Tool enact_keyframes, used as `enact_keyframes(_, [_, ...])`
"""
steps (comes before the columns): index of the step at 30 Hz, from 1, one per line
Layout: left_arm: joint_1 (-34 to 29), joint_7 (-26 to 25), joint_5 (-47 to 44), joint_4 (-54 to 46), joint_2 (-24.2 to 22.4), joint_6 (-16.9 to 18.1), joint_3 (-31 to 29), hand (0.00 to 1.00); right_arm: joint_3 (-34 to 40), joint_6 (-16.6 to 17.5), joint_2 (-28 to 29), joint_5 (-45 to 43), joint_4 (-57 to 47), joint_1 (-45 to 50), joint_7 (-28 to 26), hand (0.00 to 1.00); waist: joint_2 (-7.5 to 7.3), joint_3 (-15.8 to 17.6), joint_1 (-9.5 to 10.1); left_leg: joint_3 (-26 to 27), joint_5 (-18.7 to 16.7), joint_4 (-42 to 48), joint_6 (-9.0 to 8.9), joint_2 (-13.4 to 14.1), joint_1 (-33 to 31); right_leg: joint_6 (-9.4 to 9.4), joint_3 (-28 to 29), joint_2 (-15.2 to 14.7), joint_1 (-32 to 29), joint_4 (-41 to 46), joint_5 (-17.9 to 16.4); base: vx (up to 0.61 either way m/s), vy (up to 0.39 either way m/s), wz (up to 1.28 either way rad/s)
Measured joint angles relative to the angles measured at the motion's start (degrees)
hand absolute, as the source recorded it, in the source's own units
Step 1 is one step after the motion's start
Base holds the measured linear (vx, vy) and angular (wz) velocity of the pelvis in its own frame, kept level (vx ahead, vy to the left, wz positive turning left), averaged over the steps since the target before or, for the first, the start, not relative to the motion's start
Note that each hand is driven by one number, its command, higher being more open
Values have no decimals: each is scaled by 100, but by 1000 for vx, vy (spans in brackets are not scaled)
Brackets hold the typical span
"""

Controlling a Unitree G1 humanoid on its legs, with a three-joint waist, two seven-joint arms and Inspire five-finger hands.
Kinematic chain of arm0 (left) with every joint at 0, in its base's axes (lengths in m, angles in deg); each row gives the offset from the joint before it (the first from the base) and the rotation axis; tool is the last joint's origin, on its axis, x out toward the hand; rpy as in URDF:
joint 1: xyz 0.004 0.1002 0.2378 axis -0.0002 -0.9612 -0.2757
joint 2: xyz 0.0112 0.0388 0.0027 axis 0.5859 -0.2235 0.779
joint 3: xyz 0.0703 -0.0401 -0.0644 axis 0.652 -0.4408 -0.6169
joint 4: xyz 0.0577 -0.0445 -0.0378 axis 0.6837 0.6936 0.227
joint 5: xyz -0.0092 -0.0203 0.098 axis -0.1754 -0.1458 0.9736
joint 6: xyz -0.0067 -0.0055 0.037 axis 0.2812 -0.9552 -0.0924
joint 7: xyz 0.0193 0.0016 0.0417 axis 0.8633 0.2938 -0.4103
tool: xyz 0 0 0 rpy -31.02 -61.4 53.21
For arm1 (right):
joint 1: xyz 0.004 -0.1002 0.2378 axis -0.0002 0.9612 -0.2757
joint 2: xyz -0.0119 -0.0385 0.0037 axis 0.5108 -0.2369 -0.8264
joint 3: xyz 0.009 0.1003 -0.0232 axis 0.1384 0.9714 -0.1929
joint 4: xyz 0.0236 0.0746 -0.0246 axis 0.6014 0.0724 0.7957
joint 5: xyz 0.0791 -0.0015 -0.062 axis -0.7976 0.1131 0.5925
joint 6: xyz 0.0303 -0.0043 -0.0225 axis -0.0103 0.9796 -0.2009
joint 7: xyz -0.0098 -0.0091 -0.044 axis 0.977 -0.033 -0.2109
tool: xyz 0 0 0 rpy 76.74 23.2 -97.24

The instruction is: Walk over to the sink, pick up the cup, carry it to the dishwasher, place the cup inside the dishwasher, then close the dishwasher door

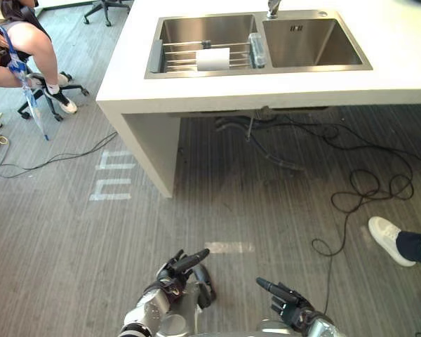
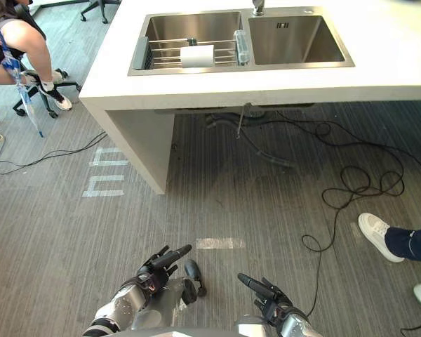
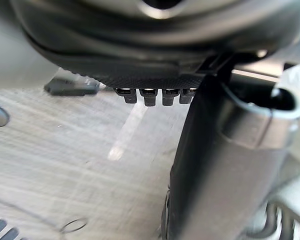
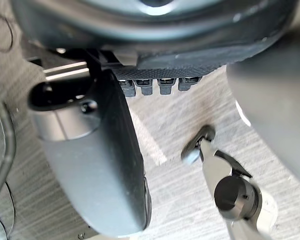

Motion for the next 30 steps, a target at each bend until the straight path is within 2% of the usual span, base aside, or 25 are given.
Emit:
enact_keyframes(1, [-49, 10, 1, 69, 24, 23, 2, 100, 48, 10, 17, 2, 15, -1, 1, 100, -61, -62, 6, 6, -87, -126, -16, -76, 155, 273, 13, -156, -301, 752, 148, 343, 180, 2])
enact_keyframes(2, [-97, 7, 2, 146, 64, 62, 4, 100, 105, 67, 45, 8, -28, -6, -11, 100, -163, -127, -9, -60, -156, -302, -17, -225, 388, 843, 151, -383, -803, 1943, 535, 336, 167, 24])
enact_keyframes(3, [-118, 7, 3, 189, 84, 50, 22, 100, 125, 112, 60, 14, -59, -7, -12, 100, -210, -156, -38, -185, -206, -379, -6, -310, 556, 932, 289, -436, -1156, 2862, 652, 321, 119, 56])
enact_keyframes(4, [-159, 5, 2, 191, 56, 51, 35, 100, 170, 157, 49, 16, -98, -8, -6, 100, -211, -158, -69, -376, -252, -434, -10, -380, 813, 922, 279, -470, -1486, 3761, 614, 298, 65, 74])
enact_keyframes(5, [-200, 5, -4, 177, 57, 52, 67, 100, 219, 165, 43, -11, -117, -7, 23, 100, -171, -158, -89, -520, -253, -510, -12, -417, 1013, 818, 132, -513, -1663, 4128, 513, 332, 31, 86])
enact_keyframes(6, [-242, 0, -4, 138, 56, 58, 126, 100, 320, 165, 21, -35, -118, -7, 80, 100, -144, -197, -92, -725, -306, -640, -81, -440, 1258, 590, -130, -607, -1893, 4237, 303, 256, -9, 72])
enact_keyframes(7, [-254, 2, -4, 110, 55, 56, 133, 100, 367, 166, 1, -101, -129, -7, 114, 100, -132, -203, -91, -823, -355, -704, -141, -442, 1354, 468, -269, -675, -2032, 4177, 198, 230, -49, 74])
enact_keyframes(8, [-268, 1, -3, 106, 51, 56, 135, 100, 501, 167, -23, -268, -139, -10, 157, 100, -130, -202, -81, -1013, -391, -766, -203, -440, 1452, 243, -504, -807, -2333, 3795, 46, 214, -95, 79])
enact_keyframes(10, [-262, -7, 4, 114, 40, 39, 172, 100, 620, 189, -67, -313, -108, -19, 220, 100, -28, -135, -137, -1306, -418, -706, -285, -282, 1544, 217, -811, -749, -2446, 2231, -55, 233, -182, 81])
enact_keyframes(11, [-263, -6, 21, 114, 29, 39, 189, 100, 681, 204, -57, -315, -23, -10, 285, 100, 51, -89, -160, -1461, -459, -596, -355, -136, 1559, 205, -806, -580, -2419, 989, 68, 273, -311, 88])
enact_keyframes(12, [-265, -4, 111, 112, 58, 37, 219, 100, 826, 234, 10, -335, 85, 31, 320, 100, 49, -73, -169, -1628, -546, -530, -506, -70, 1574, 219, -658, -482, -2426, 62, 489, 231, -271, 94])
enact_keyframes(13, [-258, -4, 136, 113, 88, 32, 235, 100, 880, 217, 42, -353, 128, 63, 346, 100, 7, -66, -181, -1727, -603, -504, -598, -85, 1607, 196, -537, -483, -2421, -181, 812, 280, -375, 99])
enact_keyframes(14, [-250, 0, 179, 90, 218, 11, 237, 100, 893, 137, 131, -403, 315, 183, 396, 100, -241, -108, -172, -1960, -730, -454, -792, -202, 1706, 99, -259, -524, -2393, -302, 1733, 243, -350, 77])
enact_keyframes(15, [-227, -1, 216, 121, 215, 42, 225, 100, 890, 95, 170, -408, 409, 242, 406, 100, -262, -101, -146, -2055, -792, -435, -880, -235, 1773, -133, -283, -550, -2331, -189, 1523, 336, -483, 65])
enact_keyframes(16, [-291, -7, 232, 90, 94, 73, 180, 100, 977, -3, 169, -459, 566, 269, 430, 100, -12, -126, -145, -2129, -885, -408, -1035, 39, 1770, -105, -403, -337, -2303, -80, 1405, 247, -356, 22])
enact_keyframes(17, [-375, 20, 234, 39, 25, 137, 167, 100, 1105, 35, 172, -508, 538, 297, 401, 100, 170, -164, -172, -2133, -930, -376, -1134, 239, 1715, -244, -486, -135, -2307, -197, 1243, 219, -314, 3])
enact_keyframes(18, [-383, 20, 236, 39, 8, 138, 169, 100, 1095, 35, 163, -503, 492, 300, 378, 100, 222, -173, -186, -2126, -949, -364, -1172, 333, 1687, -252, -522, -53, -2306, -246, 1186, 191, -269, -9])
enact_keyframes(19, [-390, 20, 246, 37, -23, 143, 182, 100, 1099, 10, 152, -507, 496, 302, 366, 100, 272, -203, -183, -2135, -966, -388, -1221, 529, 1653, -309, -583, 159, -2282, -374, 1147, 162, -235, -5])
enact_keyframes(20, [-388, 17, 264, 37, -29, 181, 247, 100, 1099, -18, 178, -507, 494, 336, 366, 100, 268, -221, -157, -2153, -966, -452, -1224, 708, 1655, -395, -660, 362, -2217, -536, 1144, 161, -215, -3])
enact_keyframes(23, [-353, -20, 351, 84, -51, 230, 403, 100, 1097, -69, 217, -514, 486, 437, 367, 100, 282, -258, -144, -2160, -1008, -510, -1269, 1002, 1669, -539, -778, 708, -2119, -755, 1077, 149, -148, -3])
enact_keyframes(26, [-348, -40, 358, 150, -63, 307, 399, 100, 1097, -98, 179, -526, 467, 509, 350, 100, 320, -275, -168, -2031, -1026, -426, -1252, 1096, 1741, -573, -734, 792, -2168, -559, 865, 159, -49, -15])
enact_keyframes(28, [-321, -42, 464, 293, -51, 415, 403, 100, 1094, -126, 179, -529, 413, 522, 348, 100, 304, -290, -176, -1929, -983, 239, -1292, 1069, 1505, -562, -674, 687, -2182, -405, 738, 171, 1, -7])
enact_keyframes(29, [-294, -42, 492, 316, -61, 461, 398, 100, 1095, -176, 160, -594, 395, 546, 352, 100, 346, -302, -199, -1878, -920, 973, -1382, 1115, 1206, -535, -685, 654, -2060, -448, 721, 199, -32, 11])
enact_keyframes(30, [-308, -39, 510, 319, -99, 523, 382, 100, 1091, -248, 112, -735, 368, 598, 350, 100, 438, -294, -208, -1828, -752, 1836, -1639, 1269, 896, -553, -695, 707, -1832, -592, 674, 171, -41, 11])
